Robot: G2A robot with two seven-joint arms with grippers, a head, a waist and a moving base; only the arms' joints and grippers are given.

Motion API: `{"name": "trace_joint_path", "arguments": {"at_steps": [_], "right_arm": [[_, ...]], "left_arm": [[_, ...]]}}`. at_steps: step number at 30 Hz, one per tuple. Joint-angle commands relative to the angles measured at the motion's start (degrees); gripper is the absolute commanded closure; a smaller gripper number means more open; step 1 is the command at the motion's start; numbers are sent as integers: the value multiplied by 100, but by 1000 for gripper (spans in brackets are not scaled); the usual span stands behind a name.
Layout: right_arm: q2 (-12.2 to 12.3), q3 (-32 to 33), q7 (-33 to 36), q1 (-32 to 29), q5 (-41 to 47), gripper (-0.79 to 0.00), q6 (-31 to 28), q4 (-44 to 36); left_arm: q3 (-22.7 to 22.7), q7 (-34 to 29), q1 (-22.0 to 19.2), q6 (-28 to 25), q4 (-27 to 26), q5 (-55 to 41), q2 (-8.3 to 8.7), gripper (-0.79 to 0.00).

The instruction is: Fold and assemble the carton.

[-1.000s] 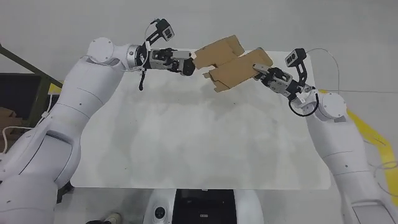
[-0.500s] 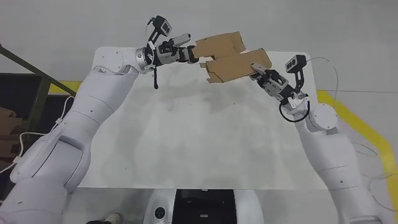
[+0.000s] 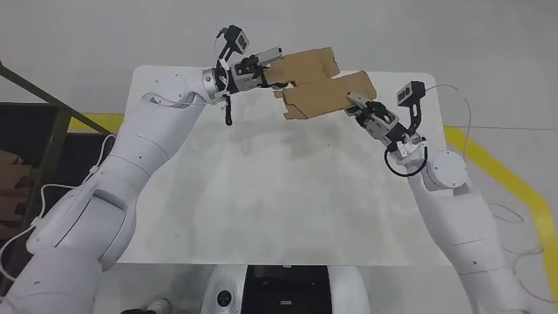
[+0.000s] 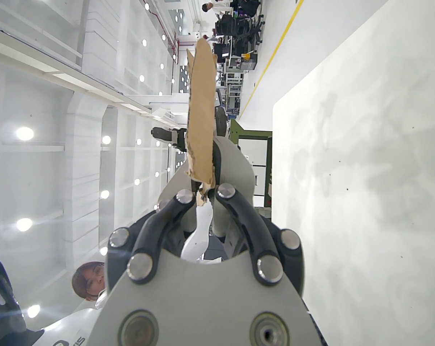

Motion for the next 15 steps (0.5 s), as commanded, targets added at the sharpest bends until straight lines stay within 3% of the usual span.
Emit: {"name": "trace_joint_path", "arguments": {"at_steps": [1,9,10,11,12,13,15], "right_arm": [[-2,9,-22,-12,-45,0,-4,-28],[-9,50,-4,-56,-213,0,-37,-162],[-9,52,8,-60,-244,-74,-48,-181],[-10,56,13,-64,-264,-277,-55,-194],[-11,56,34,-68,-277,-376,-59,-208],[-13,59,69,-68,-264,-785,-86,-229],[-19,72,221,-59,-134,-785,-197,-242]], "left_arm": [[-18,4,0,32,18,29,-21,0],[-109,4,-13,146,83,219,-94,0],[-120,26,-18,147,98,265,-102,0],[-131,40,-15,156,103,282,-111,0],[-144,47,-14,176,113,289,-121,0],[-161,48,-16,176,119,293,-131,0],[-217,6,-32,187,146,269,-142,0]]}}
